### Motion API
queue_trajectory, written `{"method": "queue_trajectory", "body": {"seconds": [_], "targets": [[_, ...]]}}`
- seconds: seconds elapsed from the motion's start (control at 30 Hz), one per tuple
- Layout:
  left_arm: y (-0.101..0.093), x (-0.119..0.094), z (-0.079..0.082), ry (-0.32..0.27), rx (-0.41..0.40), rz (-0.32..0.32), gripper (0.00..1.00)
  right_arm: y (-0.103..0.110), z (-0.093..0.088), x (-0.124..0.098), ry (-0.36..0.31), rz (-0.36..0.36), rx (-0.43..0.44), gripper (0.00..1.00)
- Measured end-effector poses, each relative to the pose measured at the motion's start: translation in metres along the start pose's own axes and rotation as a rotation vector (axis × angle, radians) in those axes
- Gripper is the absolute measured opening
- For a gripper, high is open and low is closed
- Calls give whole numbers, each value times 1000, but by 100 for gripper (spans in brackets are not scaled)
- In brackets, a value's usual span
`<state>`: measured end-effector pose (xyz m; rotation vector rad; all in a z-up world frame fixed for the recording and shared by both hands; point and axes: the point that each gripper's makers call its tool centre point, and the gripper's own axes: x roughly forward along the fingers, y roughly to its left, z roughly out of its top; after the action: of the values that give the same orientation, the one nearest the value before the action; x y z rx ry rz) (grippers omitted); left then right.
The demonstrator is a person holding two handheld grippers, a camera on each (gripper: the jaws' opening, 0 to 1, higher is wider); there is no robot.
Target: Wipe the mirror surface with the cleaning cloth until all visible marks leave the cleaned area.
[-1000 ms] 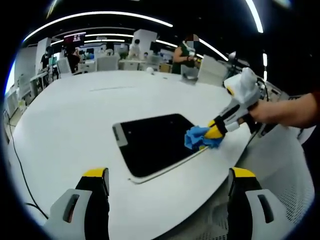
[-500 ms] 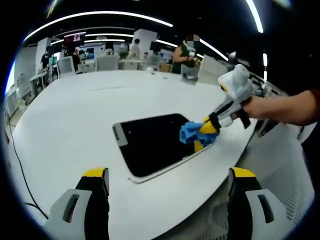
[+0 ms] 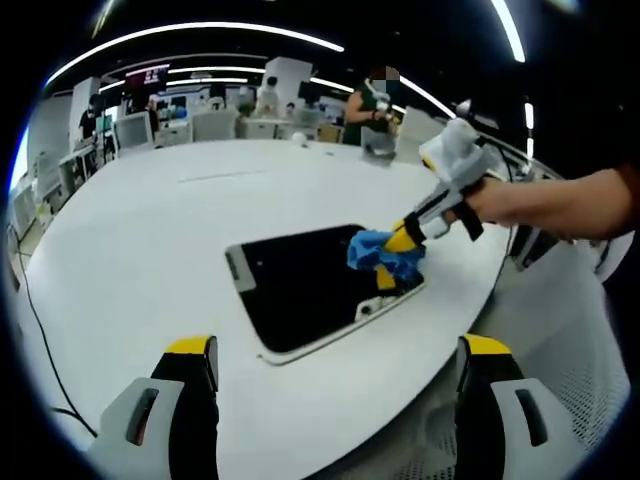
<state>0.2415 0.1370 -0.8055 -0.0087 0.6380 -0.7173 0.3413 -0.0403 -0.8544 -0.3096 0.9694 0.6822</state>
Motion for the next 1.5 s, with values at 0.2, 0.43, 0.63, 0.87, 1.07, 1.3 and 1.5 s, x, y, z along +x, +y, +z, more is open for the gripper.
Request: {"method": "queue_trajectory", "body": {"seconds": [0.2,0.43,0.63,0.87,1.07,1.3,1.5], "targets": [[0,0,0,5,11,1,100,-7,7,4,-1,-7,-3,1],[1,0,-1,7,7,3,100,-17,15,8,-1,-12,-3,1],[1,0,-2,10,7,3,100,-25,23,13,6,-17,-8,1],[1,0,-2,13,5,2,100,-35,31,17,10,-22,-8,1],[2,1,-3,17,9,-2,100,-43,38,21,17,-26,-15,1],[2,2,-4,18,6,-2,100,-54,47,25,14,-40,-23,1],[3,2,-4,16,3,1,100,-55,48,27,18,-40,-14,1]]}}
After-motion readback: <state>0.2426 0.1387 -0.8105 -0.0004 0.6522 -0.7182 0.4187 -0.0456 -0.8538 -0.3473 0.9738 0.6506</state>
